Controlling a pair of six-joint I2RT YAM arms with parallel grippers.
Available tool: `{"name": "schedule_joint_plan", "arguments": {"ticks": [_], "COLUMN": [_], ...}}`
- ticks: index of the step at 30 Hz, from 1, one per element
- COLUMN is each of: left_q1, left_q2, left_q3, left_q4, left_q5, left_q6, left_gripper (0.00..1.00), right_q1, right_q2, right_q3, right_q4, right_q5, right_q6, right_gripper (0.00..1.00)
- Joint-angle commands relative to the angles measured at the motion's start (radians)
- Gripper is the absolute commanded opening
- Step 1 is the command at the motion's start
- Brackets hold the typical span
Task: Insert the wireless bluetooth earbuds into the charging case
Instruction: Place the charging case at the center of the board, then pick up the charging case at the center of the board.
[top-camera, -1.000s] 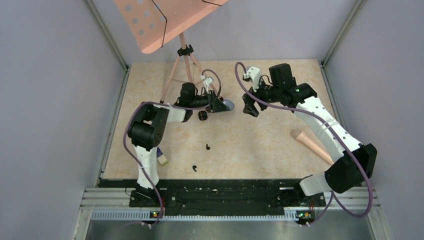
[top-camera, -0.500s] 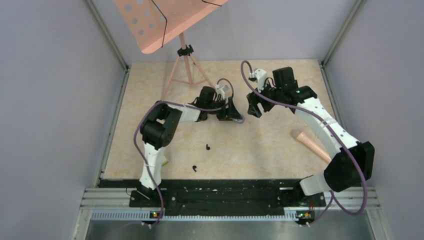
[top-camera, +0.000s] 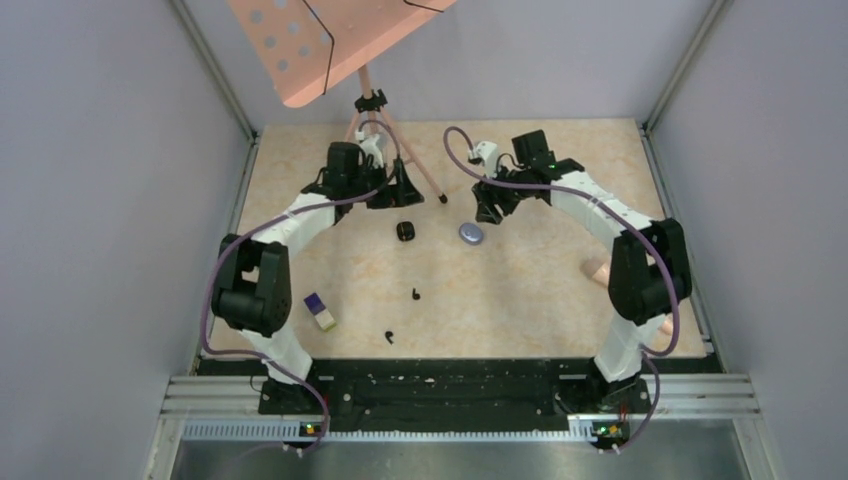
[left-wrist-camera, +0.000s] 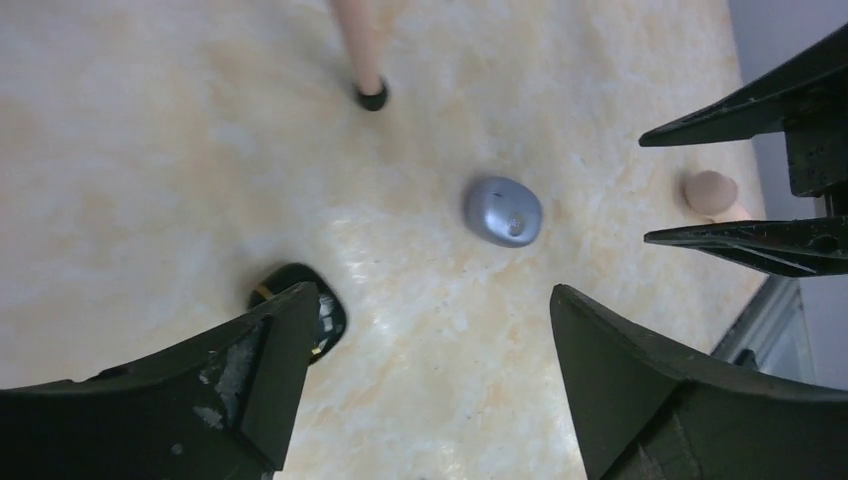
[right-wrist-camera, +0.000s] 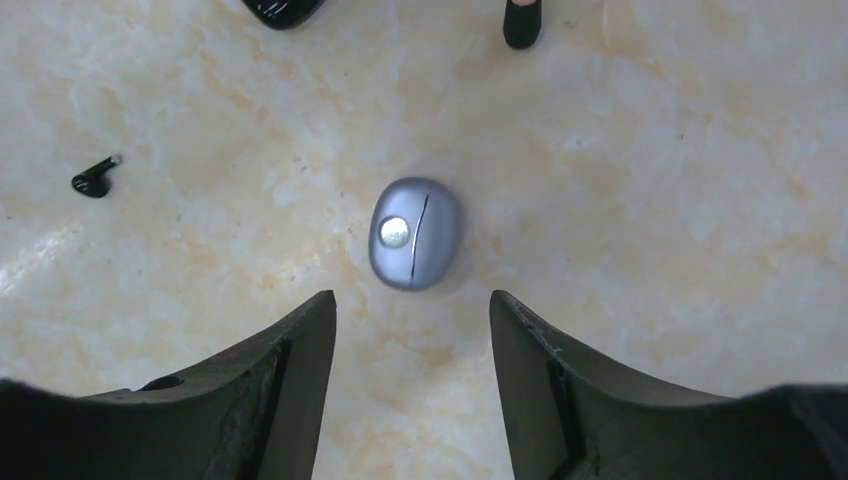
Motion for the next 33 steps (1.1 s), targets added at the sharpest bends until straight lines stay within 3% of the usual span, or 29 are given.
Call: {"name": "schedule_joint_plan", "arguments": {"ticks": [1,3,11,15,19,28,33], "left_q1": [0.076,0.086,-0.017,-0.079,-0.108,-0.169,-0.211], "left_q2": [-0.013,0.011,0.140,0.185,0.204,0.235,0.230], "left_q3": [-0.030,-0.023,0.053,0.100,0.119,0.121,0.109], "left_q4": [-0.142,-0.171,-0.165,-0.232,-0.266,-0.265,-0.237], "left_q5": [-0.107,-0.133,-0.260,-0.431,-0.487,-0.536,-0.432], "left_q6": [0.019,0.010,-0.052,-0.064,-0.059,0.044,0.142], "left_gripper": [0.82,0.73,0.72,0.72,0.66,0.53,0.39], "right_q1": [0.047,0.051,0.056,0.054,0.050,0.025,0.012], "right_q2": [0.105,0.138,0.120,0.079,0.050,0.036,-0.004], "right_q3": [0.122,0.164,0.133,0.072,0.047,0.025,-0.017], "right_q4": [0.071,0.071,0.071,0.079,0.079,0.079,0.079], "right_q5": [-0.021,-0.028,0.054,0.124,0.135,0.152,0.162], "right_q6": [-0.133,-0.113,-0.028,-0.014,-0.011,0.003,-0.017], "right_gripper": [0.55,0.53,0.52,0.52,0.52,0.53,0.52]}}
